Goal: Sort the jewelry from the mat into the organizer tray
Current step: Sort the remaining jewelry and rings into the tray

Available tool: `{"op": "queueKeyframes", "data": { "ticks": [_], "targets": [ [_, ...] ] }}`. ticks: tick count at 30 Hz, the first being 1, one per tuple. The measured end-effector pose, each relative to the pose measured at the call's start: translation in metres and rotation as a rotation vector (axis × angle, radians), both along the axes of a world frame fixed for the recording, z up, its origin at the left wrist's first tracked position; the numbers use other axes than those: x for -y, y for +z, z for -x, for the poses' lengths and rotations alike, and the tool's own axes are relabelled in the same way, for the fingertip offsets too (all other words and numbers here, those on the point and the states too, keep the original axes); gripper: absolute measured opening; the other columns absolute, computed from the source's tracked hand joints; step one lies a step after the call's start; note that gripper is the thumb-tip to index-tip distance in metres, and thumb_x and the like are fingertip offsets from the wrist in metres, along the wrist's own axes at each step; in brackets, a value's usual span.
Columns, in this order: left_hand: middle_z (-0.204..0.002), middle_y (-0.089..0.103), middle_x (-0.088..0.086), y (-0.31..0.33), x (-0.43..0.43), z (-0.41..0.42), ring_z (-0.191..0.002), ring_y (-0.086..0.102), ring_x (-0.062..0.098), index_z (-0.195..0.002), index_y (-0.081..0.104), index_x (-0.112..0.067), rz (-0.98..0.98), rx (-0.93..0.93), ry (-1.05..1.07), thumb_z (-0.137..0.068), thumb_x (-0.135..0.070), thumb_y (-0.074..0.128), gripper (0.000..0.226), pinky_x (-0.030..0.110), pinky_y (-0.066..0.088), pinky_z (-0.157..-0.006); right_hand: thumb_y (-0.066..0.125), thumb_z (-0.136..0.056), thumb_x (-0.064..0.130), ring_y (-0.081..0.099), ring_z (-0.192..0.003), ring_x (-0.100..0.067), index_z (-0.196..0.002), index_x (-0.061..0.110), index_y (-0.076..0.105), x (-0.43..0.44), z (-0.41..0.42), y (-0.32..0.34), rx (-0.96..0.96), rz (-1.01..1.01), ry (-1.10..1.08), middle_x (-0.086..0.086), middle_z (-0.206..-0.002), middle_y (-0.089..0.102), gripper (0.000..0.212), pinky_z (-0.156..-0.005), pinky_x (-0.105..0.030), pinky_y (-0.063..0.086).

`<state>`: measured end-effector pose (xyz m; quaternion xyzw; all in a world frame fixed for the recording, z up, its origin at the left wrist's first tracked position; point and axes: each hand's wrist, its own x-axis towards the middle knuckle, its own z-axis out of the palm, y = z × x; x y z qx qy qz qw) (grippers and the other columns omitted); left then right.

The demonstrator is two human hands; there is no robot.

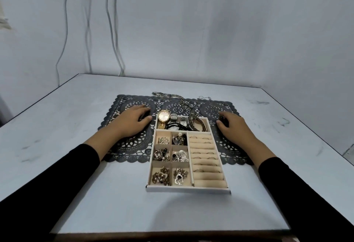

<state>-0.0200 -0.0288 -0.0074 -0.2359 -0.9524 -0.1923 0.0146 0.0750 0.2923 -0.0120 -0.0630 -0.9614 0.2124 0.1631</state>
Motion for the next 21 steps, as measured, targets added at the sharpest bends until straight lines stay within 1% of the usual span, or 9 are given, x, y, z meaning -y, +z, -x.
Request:
{"op": "queueKeyframes", "data": {
  "ticks": [2, 6, 10, 12, 15, 18, 21],
  "targets": [
    [-0.160, 0.025, 0.001, -0.001, -0.004, 0.011, -0.148, 0.022, 0.019, -0.151, 0.034, -0.023, 0.015, 0.007, -0.006, -0.101, -0.047, 0.041, 0.056, 0.038, 0.019, -0.119, 0.053, -0.096, 0.027, 0.047, -0.127, -0.021, -0.138, 0.012, 0.047, -0.001, 0.013, 0.001, 0.012, 0.008, -0.001, -0.007, -0.138, 0.053, 0.045, -0.102, -0.027, 0.034],
    [-0.162, 0.020, -0.003, -0.003, -0.016, 0.034, -0.149, 0.017, 0.019, -0.152, 0.030, -0.028, 0.055, 0.022, -0.028, -0.100, -0.052, 0.036, 0.057, 0.042, 0.017, -0.121, 0.050, -0.097, 0.028, 0.045, -0.129, -0.021, -0.140, 0.012, 0.045, -0.003, 0.041, 0.003, 0.030, 0.012, -0.002, -0.007, -0.141, 0.050, 0.047, -0.104, -0.028, 0.033],
    [-0.163, 0.015, -0.003, -0.003, -0.032, 0.053, -0.150, 0.012, 0.018, -0.153, 0.026, -0.031, 0.075, 0.017, -0.082, -0.100, -0.052, 0.035, 0.057, 0.040, 0.013, -0.121, 0.050, -0.097, 0.027, 0.044, -0.130, -0.021, -0.139, 0.011, 0.048, -0.008, 0.068, 0.002, 0.030, 0.013, 0.000, -0.006, -0.141, 0.051, 0.045, -0.107, -0.028, 0.030],
    [-0.163, 0.010, -0.005, -0.003, -0.040, 0.061, -0.151, 0.009, 0.016, -0.154, 0.022, -0.032, 0.083, 0.013, -0.114, -0.100, -0.051, 0.035, 0.058, 0.039, 0.010, -0.121, 0.049, -0.097, 0.027, 0.047, -0.127, -0.021, -0.136, 0.010, 0.050, -0.012, 0.080, 0.001, 0.027, 0.006, 0.004, -0.007, -0.137, 0.053, 0.043, -0.105, -0.028, 0.032],
    [-0.164, 0.006, -0.006, -0.002, -0.053, 0.072, -0.151, 0.004, 0.014, -0.155, 0.017, -0.033, 0.074, 0.022, -0.165, -0.101, -0.051, 0.035, 0.059, 0.036, 0.007, -0.120, 0.050, -0.096, 0.026, 0.051, -0.122, -0.021, -0.131, 0.009, 0.055, -0.017, 0.097, -0.001, 0.015, 0.006, 0.022, -0.008, -0.131, 0.059, 0.039, -0.099, -0.024, 0.034],
    [-0.164, 0.004, -0.006, -0.002, -0.064, 0.083, -0.151, 0.001, 0.015, -0.155, 0.016, -0.034, 0.093, 0.026, -0.195, -0.101, -0.051, 0.034, 0.060, 0.036, 0.006, -0.120, 0.050, -0.096, 0.025, 0.047, -0.128, -0.021, -0.134, 0.008, 0.053, -0.021, 0.111, -0.002, 0.010, 0.015, 0.025, -0.007, -0.136, 0.055, 0.041, -0.107, -0.027, 0.031],
    [-0.164, 0.003, -0.006, -0.004, -0.075, 0.095, -0.151, 0.001, 0.016, -0.155, 0.015, -0.034, 0.107, 0.007, -0.218, -0.101, -0.052, 0.034, 0.060, 0.036, 0.006, -0.121, 0.051, -0.096, 0.024, 0.047, -0.129, -0.021, -0.133, 0.008, 0.055, -0.024, 0.124, -0.002, -0.005, 0.021, 0.033, -0.007, -0.136, 0.056, 0.040, -0.109, -0.027, 0.030]
  ]
}}
